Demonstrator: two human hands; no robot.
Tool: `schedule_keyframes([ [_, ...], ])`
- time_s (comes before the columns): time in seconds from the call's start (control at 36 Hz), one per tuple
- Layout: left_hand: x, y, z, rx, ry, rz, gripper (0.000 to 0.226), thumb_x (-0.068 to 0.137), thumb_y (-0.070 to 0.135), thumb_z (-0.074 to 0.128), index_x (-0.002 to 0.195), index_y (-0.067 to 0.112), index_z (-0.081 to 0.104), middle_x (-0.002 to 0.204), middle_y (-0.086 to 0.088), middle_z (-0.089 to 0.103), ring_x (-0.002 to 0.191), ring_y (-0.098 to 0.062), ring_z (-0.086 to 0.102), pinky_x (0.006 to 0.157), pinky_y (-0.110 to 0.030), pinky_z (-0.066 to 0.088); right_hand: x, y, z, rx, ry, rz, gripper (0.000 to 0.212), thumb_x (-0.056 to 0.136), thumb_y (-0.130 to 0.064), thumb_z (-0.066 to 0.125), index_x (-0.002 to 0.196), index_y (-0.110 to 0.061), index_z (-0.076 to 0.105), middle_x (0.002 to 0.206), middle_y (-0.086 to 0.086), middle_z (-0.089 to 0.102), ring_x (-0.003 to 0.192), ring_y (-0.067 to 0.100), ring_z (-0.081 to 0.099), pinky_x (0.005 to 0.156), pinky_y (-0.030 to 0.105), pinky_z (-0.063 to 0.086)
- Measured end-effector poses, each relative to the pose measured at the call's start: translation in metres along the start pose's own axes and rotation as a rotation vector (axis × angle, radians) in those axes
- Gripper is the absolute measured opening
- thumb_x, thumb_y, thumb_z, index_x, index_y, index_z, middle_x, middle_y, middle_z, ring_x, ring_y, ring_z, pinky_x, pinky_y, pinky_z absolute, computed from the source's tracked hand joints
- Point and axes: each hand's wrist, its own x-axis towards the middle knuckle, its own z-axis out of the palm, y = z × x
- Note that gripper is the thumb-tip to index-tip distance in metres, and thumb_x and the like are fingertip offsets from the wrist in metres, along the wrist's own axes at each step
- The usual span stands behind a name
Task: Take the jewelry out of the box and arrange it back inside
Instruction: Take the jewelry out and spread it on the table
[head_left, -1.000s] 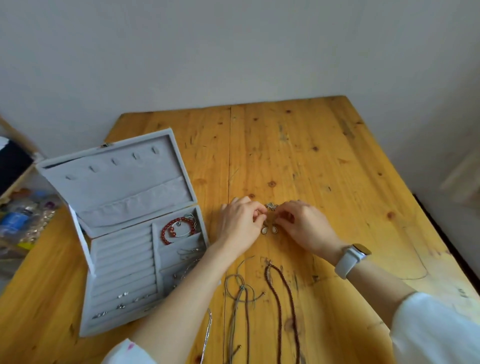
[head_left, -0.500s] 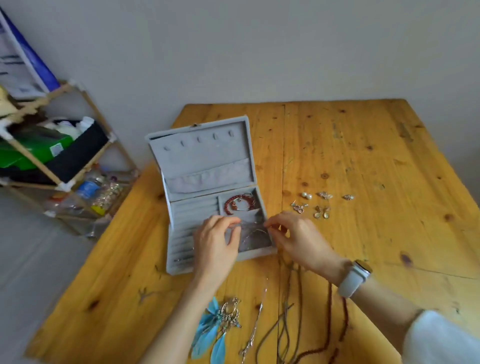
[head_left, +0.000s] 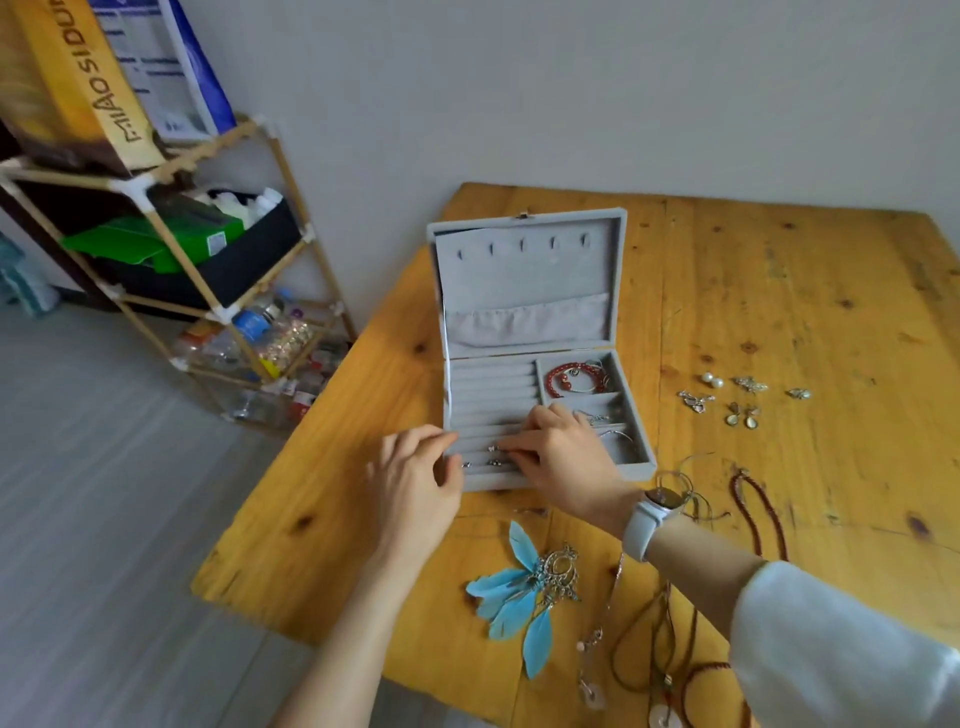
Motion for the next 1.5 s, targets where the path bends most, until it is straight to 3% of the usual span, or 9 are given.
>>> schedule_keyframes([
  [0.11, -0.002, -0.001, 0.001, -0.029, -0.016, -0.007, 0.027, 0.085, 0.022, 0.059, 0.111, 0.023, 0.067, 0.114, 0.009, 0.059, 0.108, -0.017, 0.045, 0.092, -0.049, 0.038, 0.004, -0.003, -0.002, -0.081, -0.061, -0.016, 0.025, 0.092, -0.026, 0.048, 0.109, -0.024, 0.067, 0.104, 0.004, 0.056, 0.102, 0.026, 0.044, 0.080, 0.035, 0.028],
  [0.42, 0.007, 0.004, -0.003, 0.044, -0.015, 0.058, 0.024, 0.082, 0.022, 0.064, 0.105, 0.020, 0.069, 0.109, 0.003, 0.058, 0.104, -0.019, 0.046, 0.086, -0.038, 0.035, 0.025, -0.010, -0.005, -0.109, -0.236, 0.134, 0.016, 0.087, -0.025, 0.049, 0.094, -0.017, 0.061, 0.107, 0.004, 0.056, 0.107, 0.023, 0.042, 0.087, 0.038, 0.027],
  [0.58, 0.019, 0.017, -0.004, 0.097, -0.109, 0.190, 0.018, 0.084, 0.031, 0.063, 0.100, 0.027, 0.071, 0.102, 0.008, 0.057, 0.102, -0.015, 0.044, 0.075, -0.029, 0.019, 0.017, -0.001, -0.016, 0.032, -0.154, 0.140, 0.013, 0.087, -0.023, 0.049, 0.090, -0.016, 0.059, 0.091, -0.002, 0.051, 0.099, 0.020, 0.044, 0.082, 0.034, 0.028],
  [0.83, 0.024, 0.019, -0.003, 0.202, -0.106, 0.407, 0.014, 0.065, 0.022, 0.082, 0.076, 0.027, 0.075, 0.072, 0.011, 0.061, 0.076, -0.019, 0.054, 0.068, -0.031, 0.019, 0.000, 0.017, -0.027, 0.233, -0.052, 0.171, 0.007, 0.086, -0.019, 0.054, 0.083, -0.021, 0.048, 0.088, -0.004, 0.051, 0.086, 0.013, 0.044, 0.080, 0.031, 0.038],
  [0.92, 0.026, 0.022, -0.005, 0.234, -0.121, 0.397, 0.010, 0.074, 0.025, 0.075, 0.083, 0.028, 0.074, 0.082, 0.011, 0.062, 0.086, -0.018, 0.052, 0.073, -0.030, 0.021, -0.005, 0.020, -0.028, 0.291, -0.046, 0.205, 0.007, 0.084, -0.014, 0.054, 0.081, -0.019, 0.050, 0.085, -0.003, 0.053, 0.083, 0.015, 0.047, 0.074, 0.030, 0.040],
  [1.11, 0.044, 0.036, -0.013, 0.261, -0.433, 0.271, 0.008, 0.089, 0.030, 0.056, 0.094, 0.028, 0.062, 0.100, 0.008, 0.053, 0.105, -0.015, 0.044, 0.086, -0.032, 0.031, -0.014, 0.021, -0.037, 0.366, 0.005, 0.233, 0.010, 0.084, -0.009, 0.053, 0.080, -0.017, 0.049, 0.071, -0.013, 0.047, 0.068, 0.005, 0.043, 0.057, 0.013, 0.033],
  [1.25, 0.049, 0.040, -0.012, 0.291, -0.531, 0.291, 0.007, 0.091, 0.026, 0.054, 0.094, 0.024, 0.059, 0.107, 0.005, 0.051, 0.112, -0.015, 0.042, 0.092, -0.033, 0.031, -0.020, 0.021, -0.044, 0.452, 0.061, 0.251, 0.008, 0.081, -0.005, 0.054, 0.079, -0.012, 0.052, 0.074, -0.001, 0.056, 0.069, 0.018, 0.052, 0.062, 0.028, 0.044],
  [1.39, 0.039, 0.049, -0.014, 0.124, -0.458, 0.296, 0.006, 0.092, 0.017, 0.051, 0.090, 0.021, 0.055, 0.096, 0.008, 0.051, 0.101, -0.013, 0.047, 0.090, -0.030, 0.035, -0.028, 0.027, -0.051, 0.551, 0.097, 0.305, 0.013, 0.080, -0.001, 0.054, 0.076, -0.014, 0.052, 0.068, -0.004, 0.055, 0.061, 0.009, 0.050, 0.053, 0.014, 0.040],
  [1.5, 0.025, 0.072, -0.007, -0.142, -0.331, 0.256, 0.008, 0.089, 0.014, 0.057, 0.085, 0.021, 0.057, 0.083, 0.009, 0.053, 0.074, 0.001, 0.048, 0.067, -0.009, 0.037, -0.041, 0.042, -0.058, 0.635, 0.142, 0.355, 0.017, 0.081, 0.001, 0.055, 0.076, -0.016, 0.053, 0.069, -0.005, 0.054, 0.059, 0.005, 0.049, 0.053, 0.010, 0.041],
])
